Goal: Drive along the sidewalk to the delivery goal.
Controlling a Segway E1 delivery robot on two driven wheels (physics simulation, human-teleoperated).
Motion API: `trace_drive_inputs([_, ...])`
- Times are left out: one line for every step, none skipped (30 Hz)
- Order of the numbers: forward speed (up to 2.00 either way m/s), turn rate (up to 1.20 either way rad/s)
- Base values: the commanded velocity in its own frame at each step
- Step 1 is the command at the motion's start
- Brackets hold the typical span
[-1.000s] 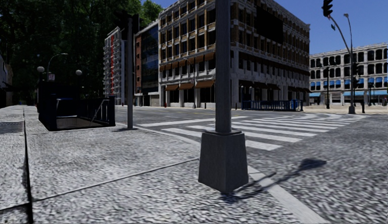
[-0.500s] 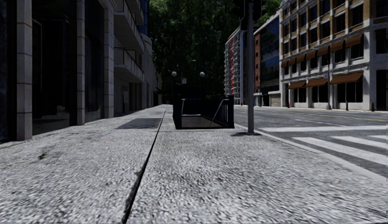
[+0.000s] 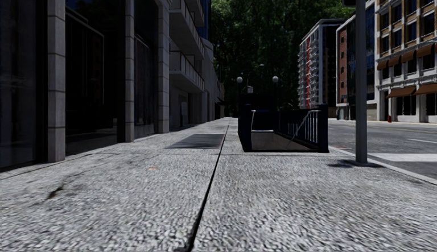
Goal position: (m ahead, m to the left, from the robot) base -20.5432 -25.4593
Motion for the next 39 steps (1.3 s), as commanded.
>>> trace_drive_inputs([2.0, -1.2])
trace_drive_inputs([2.0, -1.2])
trace_drive_inputs([2.0, -1.2])
trace_drive_inputs([2.0, -1.2])
trace_drive_inputs([2.0, -1.2])
trace_drive_inputs([2.0, -1.2])
trace_drive_inputs([2.0, -1.2])
trace_drive_inputs([2.0, -1.2])
trace_drive_inputs([2.0, -1.2])
trace_drive_inputs([2.0, -1.2])
trace_drive_inputs([2.0, -1.2])
trace_drive_inputs([2.0, -1.2])
trace_drive_inputs([2.0, -1.2])
trace_drive_inputs([2.0, -1.2])
trace_drive_inputs([2.0, -1.2])
trace_drive_inputs([2.0, -1.2])
trace_drive_inputs([2.0, -1.2])
trace_drive_inputs([2.0, -1.2])
trace_drive_inputs([2.0, -1.2])
trace_drive_inputs([2.0, -1.2])
trace_drive_inputs([2.0, -1.2])
trace_drive_inputs([2.0, -1.2])
trace_drive_inputs([2.0, -1.2])
trace_drive_inputs([2.0, -1.2])
trace_drive_inputs([2.0, -1.2])
trace_drive_inputs([2.0, -1.2])
trace_drive_inputs([2.0, -1.2])
trace_drive_inputs([2.0, -1.2])
trace_drive_inputs([2.0, -1.2])
trace_drive_inputs([2.0, -1.2])
trace_drive_inputs([2.0, -1.2])
trace_drive_inputs([2.0, -1.2])
trace_drive_inputs([2.0, -1.2])
trace_drive_inputs([2.0, -1.2])
trace_drive_inputs([2.0, -1.2])
trace_drive_inputs([2.0, -1.2])
trace_drive_inputs([2.0, -1.2])
trace_drive_inputs([2.0, -1.2])
trace_drive_inputs([2.0, -1.2])
